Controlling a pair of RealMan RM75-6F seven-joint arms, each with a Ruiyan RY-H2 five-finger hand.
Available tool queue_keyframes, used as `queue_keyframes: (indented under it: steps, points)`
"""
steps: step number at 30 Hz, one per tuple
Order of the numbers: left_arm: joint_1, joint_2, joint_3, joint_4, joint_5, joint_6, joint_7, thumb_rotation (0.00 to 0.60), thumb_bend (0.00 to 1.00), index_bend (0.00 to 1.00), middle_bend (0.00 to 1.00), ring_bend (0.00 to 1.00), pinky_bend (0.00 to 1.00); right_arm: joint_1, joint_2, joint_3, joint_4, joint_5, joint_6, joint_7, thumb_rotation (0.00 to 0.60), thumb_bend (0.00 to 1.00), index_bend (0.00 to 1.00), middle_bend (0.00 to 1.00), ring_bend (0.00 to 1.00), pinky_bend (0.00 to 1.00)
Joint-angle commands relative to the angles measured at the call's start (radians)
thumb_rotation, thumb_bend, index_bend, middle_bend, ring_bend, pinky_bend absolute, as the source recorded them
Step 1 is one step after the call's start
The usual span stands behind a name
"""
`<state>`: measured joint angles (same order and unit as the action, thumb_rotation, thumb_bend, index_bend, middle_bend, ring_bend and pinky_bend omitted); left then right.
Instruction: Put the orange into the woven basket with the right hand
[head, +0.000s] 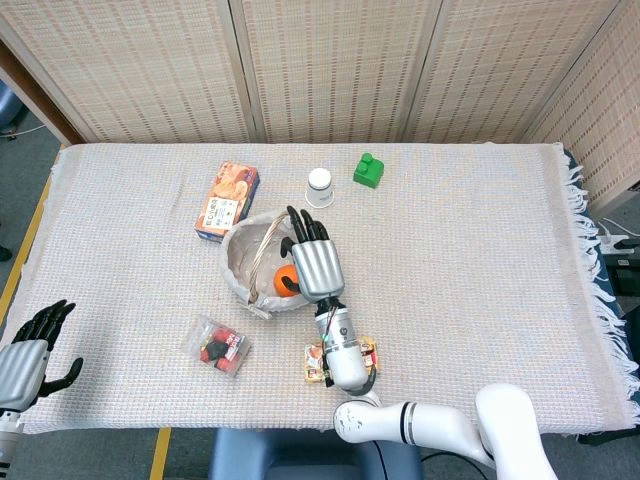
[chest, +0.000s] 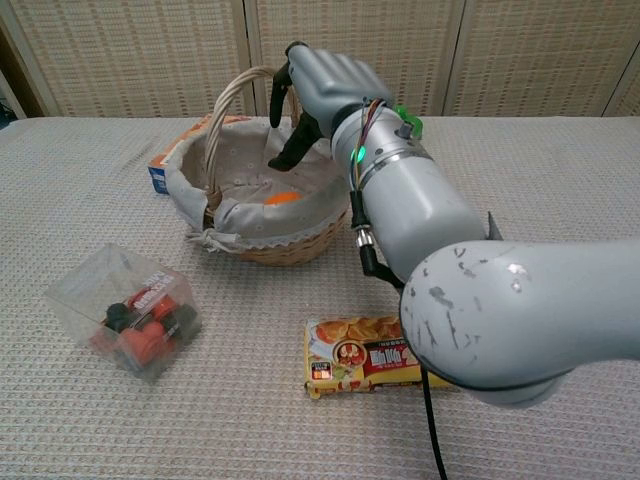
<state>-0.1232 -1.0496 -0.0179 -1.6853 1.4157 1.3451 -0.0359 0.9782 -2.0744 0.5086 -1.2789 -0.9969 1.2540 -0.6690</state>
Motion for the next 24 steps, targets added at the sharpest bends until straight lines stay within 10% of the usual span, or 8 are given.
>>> queue_keyframes:
  steps: [1, 15, 24]
  points:
    - [0.000, 0.001, 0.000, -0.001, -0.001, -0.001, 0.002, 0.600, 0.39, 0.00, 0.00, 0.00, 0.12, -0.030, 0.054, -0.006, -0.078, -0.010, 0.022, -0.012, 0.600, 0.04, 0.53, 0.00, 0.00, 0.16]
    - [0.007, -0.002, 0.003, 0.005, 0.012, 0.020, 0.018, 0.600, 0.39, 0.00, 0.00, 0.00, 0.12, -0.446, 0.693, -0.398, -0.678, -0.224, 0.188, 0.036, 0.600, 0.04, 0.57, 0.00, 0.00, 0.01]
    - [0.012, -0.023, 0.002, 0.017, 0.050, 0.060, 0.049, 0.600, 0.38, 0.00, 0.00, 0.00, 0.12, -0.690, 0.917, -0.610, -0.629, -0.416, 0.321, 0.298, 0.600, 0.04, 0.59, 0.00, 0.00, 0.00]
